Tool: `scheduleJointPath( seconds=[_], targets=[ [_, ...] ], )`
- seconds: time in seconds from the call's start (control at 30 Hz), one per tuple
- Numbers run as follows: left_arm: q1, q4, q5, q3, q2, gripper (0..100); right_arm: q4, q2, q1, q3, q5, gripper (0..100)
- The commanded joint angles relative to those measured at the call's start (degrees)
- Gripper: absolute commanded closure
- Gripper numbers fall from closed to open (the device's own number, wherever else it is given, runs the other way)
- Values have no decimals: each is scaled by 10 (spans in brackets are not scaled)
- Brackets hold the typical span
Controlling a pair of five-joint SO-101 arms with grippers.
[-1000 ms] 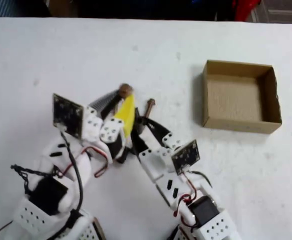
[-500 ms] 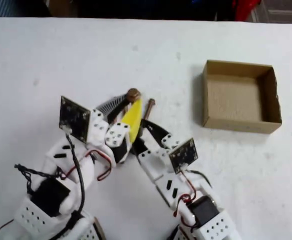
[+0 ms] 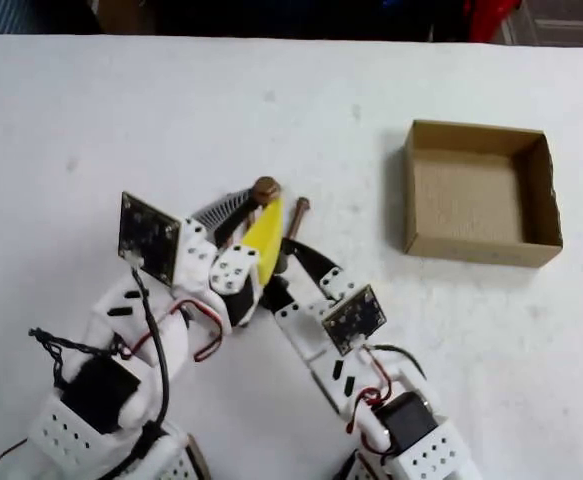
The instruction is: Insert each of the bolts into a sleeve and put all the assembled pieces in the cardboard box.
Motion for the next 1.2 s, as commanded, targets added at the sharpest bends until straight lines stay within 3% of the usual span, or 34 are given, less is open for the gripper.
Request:
scheduleJointPath(
  seconds=[0.0,0.37,0.63,0.93,1.17],
  targets=[
    [4,-24,0,-6,-7,976,-3,-7,-4,4,6,981],
    [-27,-142,1,81,-9,976,0,-7,-1,4,4,981],
    [-27,-139,2,84,-10,976,0,-7,0,4,3,981],
    [-26,-55,4,41,-10,976,1,-7,0,4,3,981],
    [-25,-53,5,43,-10,976,1,-7,0,4,3,981]
  ],
)
